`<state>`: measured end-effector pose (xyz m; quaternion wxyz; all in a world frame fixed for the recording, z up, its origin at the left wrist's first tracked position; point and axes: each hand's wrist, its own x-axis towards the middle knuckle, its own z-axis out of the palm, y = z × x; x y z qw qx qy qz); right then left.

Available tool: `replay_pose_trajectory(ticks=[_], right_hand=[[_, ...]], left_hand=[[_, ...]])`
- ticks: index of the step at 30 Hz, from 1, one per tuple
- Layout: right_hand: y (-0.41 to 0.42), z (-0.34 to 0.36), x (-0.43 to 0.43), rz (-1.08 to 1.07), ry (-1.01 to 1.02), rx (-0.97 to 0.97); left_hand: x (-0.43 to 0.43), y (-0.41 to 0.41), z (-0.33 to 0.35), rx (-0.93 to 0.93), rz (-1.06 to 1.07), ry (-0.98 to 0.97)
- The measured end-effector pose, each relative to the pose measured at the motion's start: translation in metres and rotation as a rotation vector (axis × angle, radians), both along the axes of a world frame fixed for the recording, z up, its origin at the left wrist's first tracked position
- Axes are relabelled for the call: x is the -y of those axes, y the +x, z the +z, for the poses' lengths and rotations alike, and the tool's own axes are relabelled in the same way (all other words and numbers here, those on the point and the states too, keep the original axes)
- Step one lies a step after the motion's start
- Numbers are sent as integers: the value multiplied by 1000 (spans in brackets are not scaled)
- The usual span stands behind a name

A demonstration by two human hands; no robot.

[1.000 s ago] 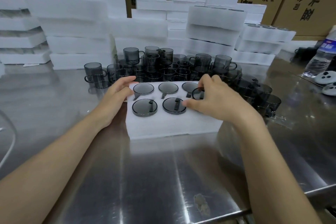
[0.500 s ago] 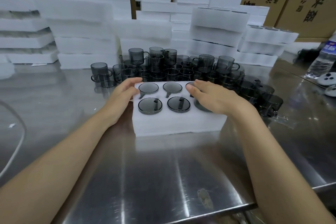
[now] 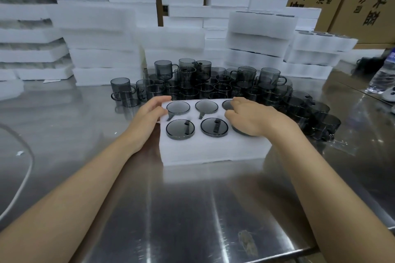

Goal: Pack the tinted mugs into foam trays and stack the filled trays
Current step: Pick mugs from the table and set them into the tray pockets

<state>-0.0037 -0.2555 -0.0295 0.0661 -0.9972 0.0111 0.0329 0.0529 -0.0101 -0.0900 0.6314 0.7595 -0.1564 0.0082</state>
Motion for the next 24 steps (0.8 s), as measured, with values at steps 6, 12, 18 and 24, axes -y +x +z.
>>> replay_pose_trajectory(ticks=[6, 12, 18, 24], right_hand=[[2, -10, 8, 11, 209, 172], [-4, -13, 33, -19, 677, 433], [-5, -13, 34, -2, 485, 579], [-7, -9, 31, 66, 315, 618]], left_hand=[[1, 0, 0, 3, -2, -3], [1, -2, 2, 7, -2, -10], [3, -2, 2, 10, 17, -6], [3, -3, 3, 12, 16, 13]])
